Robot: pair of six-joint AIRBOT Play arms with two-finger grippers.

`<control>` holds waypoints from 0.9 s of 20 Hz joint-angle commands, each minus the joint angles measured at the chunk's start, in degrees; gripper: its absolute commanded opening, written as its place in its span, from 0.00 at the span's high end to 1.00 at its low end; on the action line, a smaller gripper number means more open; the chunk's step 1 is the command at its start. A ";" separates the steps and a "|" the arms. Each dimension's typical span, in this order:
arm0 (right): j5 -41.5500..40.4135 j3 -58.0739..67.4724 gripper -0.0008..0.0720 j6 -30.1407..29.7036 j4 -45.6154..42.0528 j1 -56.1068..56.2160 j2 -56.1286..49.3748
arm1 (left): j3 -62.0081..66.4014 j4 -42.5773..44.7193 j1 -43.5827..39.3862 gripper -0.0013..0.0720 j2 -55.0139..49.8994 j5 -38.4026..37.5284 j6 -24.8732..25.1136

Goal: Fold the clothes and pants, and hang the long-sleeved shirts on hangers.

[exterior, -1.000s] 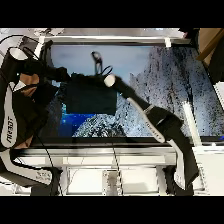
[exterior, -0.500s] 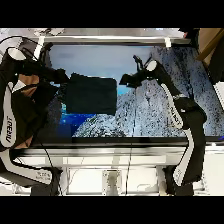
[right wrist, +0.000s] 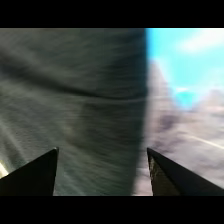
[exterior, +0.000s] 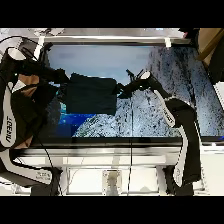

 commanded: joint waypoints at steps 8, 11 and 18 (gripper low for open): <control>4.70 12.90 0.96 -3.67 2.16 -2.03 0.33 | 0.04 0.02 0.09 0.95 0.90 0.00 0.02; 4.46 12.63 0.96 -0.68 -9.27 -11.06 5.40 | 0.04 0.79 0.46 0.95 2.23 0.02 0.00; 12.55 8.09 0.96 6.58 -32.04 -36.98 16.87 | 0.02 1.73 0.85 0.95 3.61 0.07 0.00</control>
